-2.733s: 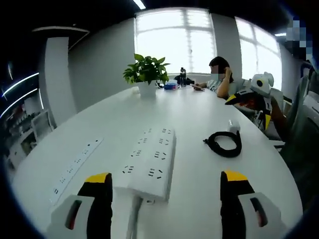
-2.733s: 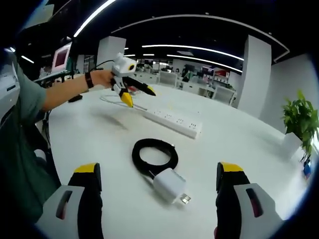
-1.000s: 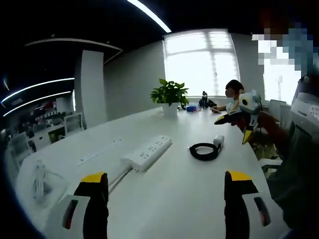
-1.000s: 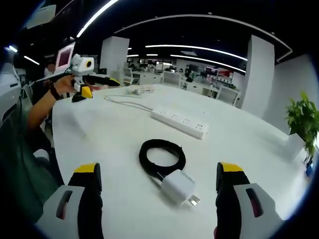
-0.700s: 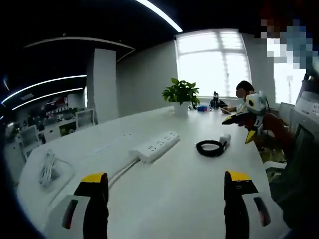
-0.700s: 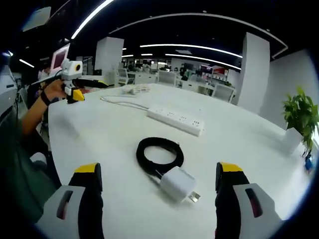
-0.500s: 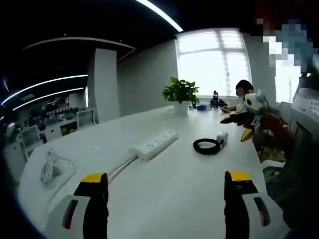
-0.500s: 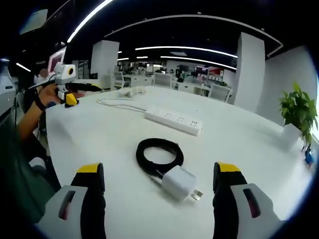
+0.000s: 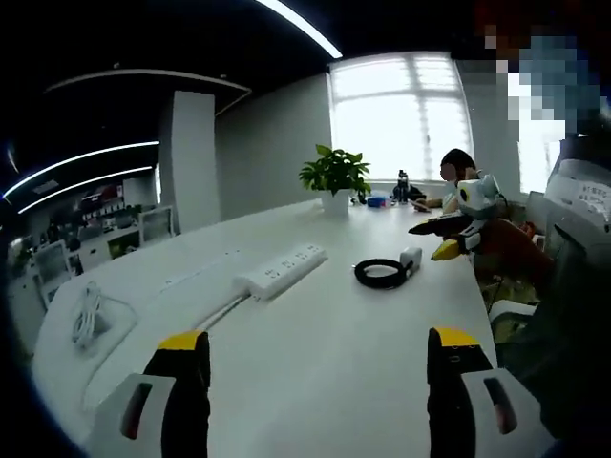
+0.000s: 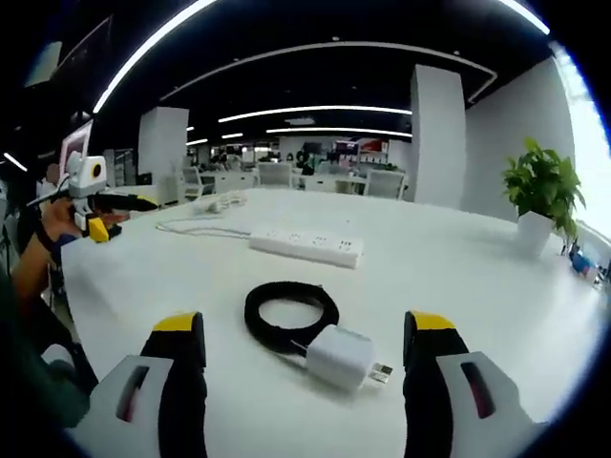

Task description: Straighten the power strip on the desk, plug the charger into it

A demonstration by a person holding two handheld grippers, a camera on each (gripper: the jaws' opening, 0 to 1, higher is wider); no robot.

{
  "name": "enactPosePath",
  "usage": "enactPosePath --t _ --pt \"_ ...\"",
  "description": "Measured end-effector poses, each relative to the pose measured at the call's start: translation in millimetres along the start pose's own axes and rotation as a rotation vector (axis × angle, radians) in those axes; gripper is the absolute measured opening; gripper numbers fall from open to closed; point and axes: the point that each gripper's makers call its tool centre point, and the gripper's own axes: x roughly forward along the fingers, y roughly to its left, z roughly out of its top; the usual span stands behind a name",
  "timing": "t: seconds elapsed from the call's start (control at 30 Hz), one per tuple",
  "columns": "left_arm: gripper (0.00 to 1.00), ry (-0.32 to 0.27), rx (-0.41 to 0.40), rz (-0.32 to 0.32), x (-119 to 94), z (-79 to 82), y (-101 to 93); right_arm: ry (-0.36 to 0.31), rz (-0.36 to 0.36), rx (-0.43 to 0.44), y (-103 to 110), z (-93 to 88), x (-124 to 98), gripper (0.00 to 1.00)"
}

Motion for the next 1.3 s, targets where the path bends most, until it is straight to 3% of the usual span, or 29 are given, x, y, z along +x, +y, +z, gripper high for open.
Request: enactPosePath --t 0.33,0.6,0.97,1.17,1.3 --pt "0.96 -0.016 -0.006 0.013 -3 2.6 -3.4 -0.011 -0.026 0.036 -1 -5.1 10 0.81" --pt "0.96 -0.044 -0.015 -0.016 -3 6.0 -10.4 -0.065 -0.170 0.095 -17 -9.0 11 0.78" --pt "0.96 -0.064 -0.030 -0.024 -5 6.9 -8.1 -0.102 -0.237 0.138 -18 -9.9 14 0.77" --pt "0.96 -0.060 -0.035 -0.018 -7 3.9 -5.4 -0.126 -0.273 0.136 -21 -8.9 13 0.70" --pt "0.96 -0.034 -0.024 0.023 -8 -1.7 4.4 -0.117 -0.315 0.133 -27 -10.2 12 0.66"
